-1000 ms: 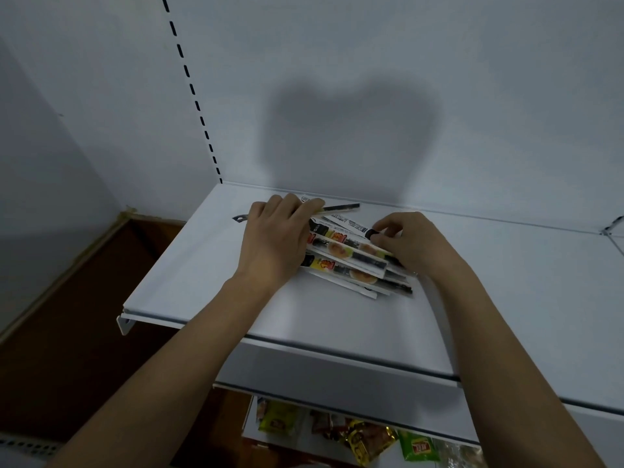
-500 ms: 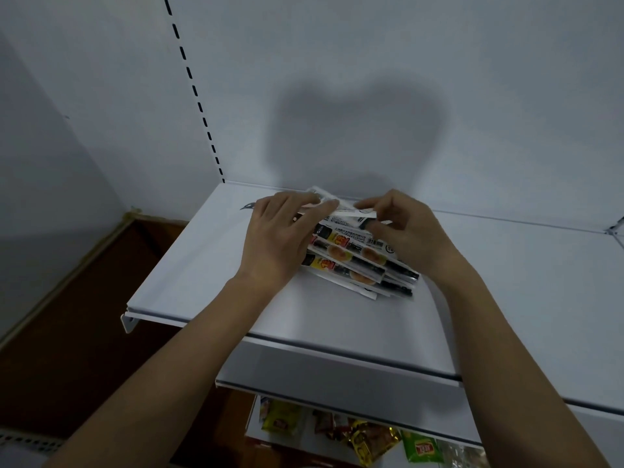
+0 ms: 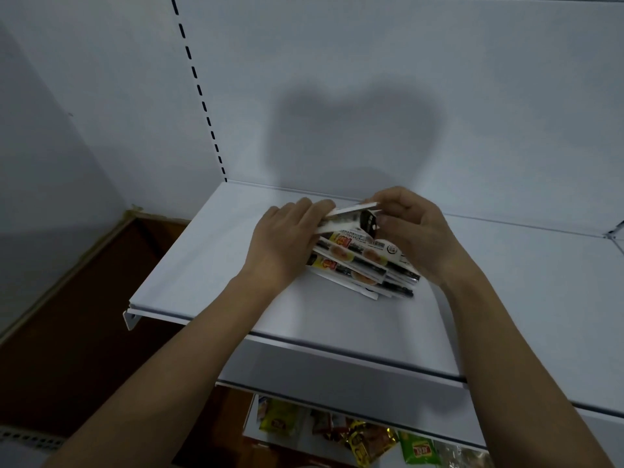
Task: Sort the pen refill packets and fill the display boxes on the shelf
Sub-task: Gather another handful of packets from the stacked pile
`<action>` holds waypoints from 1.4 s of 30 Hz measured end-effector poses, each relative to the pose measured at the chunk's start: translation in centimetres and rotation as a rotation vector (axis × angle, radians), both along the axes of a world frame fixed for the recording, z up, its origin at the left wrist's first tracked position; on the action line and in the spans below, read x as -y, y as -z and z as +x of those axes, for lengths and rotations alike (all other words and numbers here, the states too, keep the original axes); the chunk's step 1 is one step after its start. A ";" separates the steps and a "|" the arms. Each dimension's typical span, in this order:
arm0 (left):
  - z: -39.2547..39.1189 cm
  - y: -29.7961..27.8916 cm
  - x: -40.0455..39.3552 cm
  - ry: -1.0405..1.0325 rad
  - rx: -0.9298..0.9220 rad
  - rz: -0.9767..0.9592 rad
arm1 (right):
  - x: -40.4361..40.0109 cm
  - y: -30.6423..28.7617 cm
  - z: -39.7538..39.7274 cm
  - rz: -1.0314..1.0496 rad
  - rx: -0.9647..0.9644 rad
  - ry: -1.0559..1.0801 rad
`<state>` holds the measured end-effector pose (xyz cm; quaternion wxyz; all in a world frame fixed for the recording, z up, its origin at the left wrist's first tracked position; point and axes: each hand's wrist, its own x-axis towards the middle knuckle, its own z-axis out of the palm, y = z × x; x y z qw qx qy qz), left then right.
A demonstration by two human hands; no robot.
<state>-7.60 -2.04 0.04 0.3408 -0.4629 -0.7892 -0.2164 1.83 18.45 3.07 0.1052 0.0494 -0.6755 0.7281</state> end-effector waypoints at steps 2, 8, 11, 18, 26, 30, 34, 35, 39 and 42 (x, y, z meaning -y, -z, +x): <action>-0.5 -0.1 0.3 -0.098 0.021 0.026 | -0.7 0.1 0.0 0.305 0.026 0.182; -0.8 0.3 0.3 -0.194 0.062 0.047 | -0.4 1.0 -0.1 0.806 0.251 0.200; -0.6 0.0 0.2 -0.196 0.079 0.074 | -0.1 0.9 -0.3 0.894 0.250 0.213; -0.6 0.4 0.0 -0.147 0.013 0.008 | 0.0 0.5 -0.2 0.884 0.188 0.302; -0.1 0.3 -0.5 -0.019 -0.190 0.031 | 0.6 -0.1 -0.1 0.823 -0.041 0.349; -0.2 0.6 -0.7 0.105 -0.203 -0.082 | 1.3 0.0 0.1 0.722 -0.082 0.100; -0.3 0.5 -0.5 0.013 -0.190 -0.058 | 1.4 -0.5 0.0 0.357 -0.027 0.110; -0.4 0.4 -0.3 -0.016 -0.195 -0.046 | 1.2 -0.6 0.0 0.284 -0.030 0.149; -0.4 0.1 0.4 -0.230 -0.025 -0.037 | -0.6 -0.2 -0.2 0.422 -0.073 0.388; -0.4 -0.2 0.6 -0.283 0.061 -0.007 | -1.2 0.4 -0.3 0.674 0.062 0.362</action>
